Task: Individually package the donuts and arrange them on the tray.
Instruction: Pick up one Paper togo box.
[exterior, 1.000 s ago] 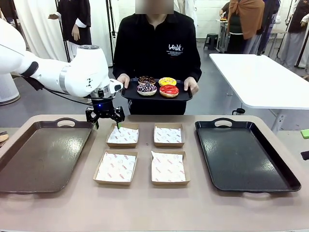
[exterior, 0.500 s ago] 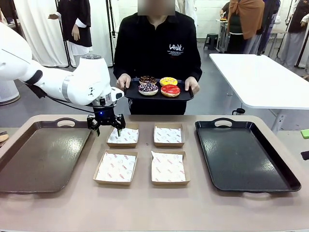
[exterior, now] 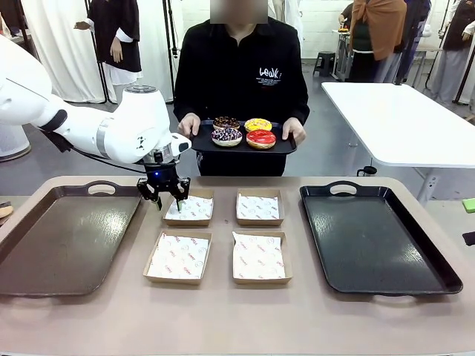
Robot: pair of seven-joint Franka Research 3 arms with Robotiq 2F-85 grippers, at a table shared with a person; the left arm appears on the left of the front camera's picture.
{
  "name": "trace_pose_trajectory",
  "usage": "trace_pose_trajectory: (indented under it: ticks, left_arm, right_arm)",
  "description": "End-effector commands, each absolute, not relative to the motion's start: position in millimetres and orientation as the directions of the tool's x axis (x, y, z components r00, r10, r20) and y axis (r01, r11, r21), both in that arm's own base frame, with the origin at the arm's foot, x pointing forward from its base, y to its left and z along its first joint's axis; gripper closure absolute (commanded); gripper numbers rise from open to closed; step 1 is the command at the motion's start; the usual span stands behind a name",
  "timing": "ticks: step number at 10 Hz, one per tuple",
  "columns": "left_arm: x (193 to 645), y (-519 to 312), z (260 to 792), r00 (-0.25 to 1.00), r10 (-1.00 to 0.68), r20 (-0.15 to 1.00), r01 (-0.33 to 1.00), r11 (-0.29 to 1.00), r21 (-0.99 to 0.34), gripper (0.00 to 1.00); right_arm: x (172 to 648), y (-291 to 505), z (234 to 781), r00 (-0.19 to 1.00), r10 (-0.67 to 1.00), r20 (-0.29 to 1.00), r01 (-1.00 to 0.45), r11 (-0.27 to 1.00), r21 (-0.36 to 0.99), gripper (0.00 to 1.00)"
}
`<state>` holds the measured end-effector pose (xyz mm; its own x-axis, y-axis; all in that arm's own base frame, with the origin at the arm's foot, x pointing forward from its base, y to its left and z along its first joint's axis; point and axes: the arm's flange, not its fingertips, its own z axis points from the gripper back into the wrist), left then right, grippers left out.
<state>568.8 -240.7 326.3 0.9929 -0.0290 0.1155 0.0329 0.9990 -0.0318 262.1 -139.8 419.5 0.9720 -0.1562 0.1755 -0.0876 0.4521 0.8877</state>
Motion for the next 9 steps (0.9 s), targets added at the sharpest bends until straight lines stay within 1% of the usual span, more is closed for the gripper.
trace_pose_trajectory:
  ticks: [1, 3, 8, 9]
  left_arm:
    - [569, -241, 325, 0.988, -0.036, 0.149, 0.038, 0.999, -0.012, 0.82]
    - [572, -241, 326, 0.988, -0.034, 0.147, 0.036, 0.999, -0.014, 1.00]
    - [572, -239, 332, 0.989, -0.031, 0.146, 0.032, 0.999, -0.005, 1.00]
    - [568, -238, 340, 0.991, -0.010, 0.137, 0.014, 0.999, -0.031, 1.00]
  right_arm:
    - [264, -140, 420, 0.968, -0.165, 0.187, -0.100, 0.431, 0.897, 0.00]
    - [264, -140, 420, 0.968, -0.165, 0.187, -0.100, 0.431, 0.897, 0.00]
    - [264, -140, 420, 0.968, -0.165, 0.187, -0.100, 0.431, 0.897, 0.00]
    - [264, -140, 420, 0.968, -0.165, 0.187, -0.100, 0.431, 0.897, 0.00]
